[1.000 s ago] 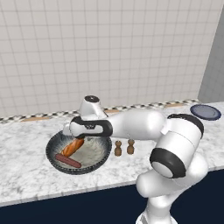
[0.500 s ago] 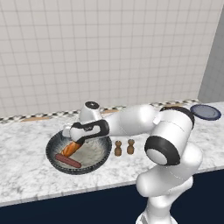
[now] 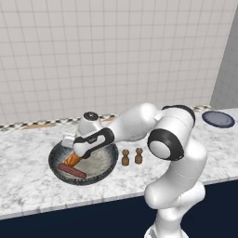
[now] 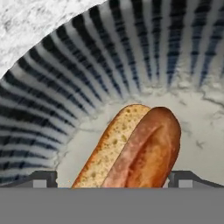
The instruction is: Place one bun and one sausage from the bowl on each plate.
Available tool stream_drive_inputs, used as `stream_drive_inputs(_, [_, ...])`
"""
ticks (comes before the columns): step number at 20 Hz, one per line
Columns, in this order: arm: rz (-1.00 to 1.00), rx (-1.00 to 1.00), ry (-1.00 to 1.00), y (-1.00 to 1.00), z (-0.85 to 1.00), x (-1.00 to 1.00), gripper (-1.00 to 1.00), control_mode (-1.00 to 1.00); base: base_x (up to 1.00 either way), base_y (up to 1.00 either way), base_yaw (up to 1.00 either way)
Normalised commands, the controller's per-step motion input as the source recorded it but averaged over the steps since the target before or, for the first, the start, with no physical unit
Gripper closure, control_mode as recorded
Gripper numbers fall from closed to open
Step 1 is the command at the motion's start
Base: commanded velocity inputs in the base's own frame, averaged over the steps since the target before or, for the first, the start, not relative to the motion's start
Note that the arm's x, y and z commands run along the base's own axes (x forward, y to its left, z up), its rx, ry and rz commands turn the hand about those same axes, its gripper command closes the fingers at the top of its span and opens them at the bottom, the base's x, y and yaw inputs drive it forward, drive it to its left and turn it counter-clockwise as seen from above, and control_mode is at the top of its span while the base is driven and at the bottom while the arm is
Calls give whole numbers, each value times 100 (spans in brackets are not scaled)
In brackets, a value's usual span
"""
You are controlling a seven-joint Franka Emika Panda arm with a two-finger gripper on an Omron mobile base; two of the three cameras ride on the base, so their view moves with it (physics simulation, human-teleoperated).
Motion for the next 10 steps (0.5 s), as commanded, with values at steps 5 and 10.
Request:
stream_drive_inputs(5, [-8,0,1,16,-30,8,-100,-100,0,0,0])
stream_drive_inputs(10, [-8,2,0,-21,-10,-32,-100,-100,0,0,0])
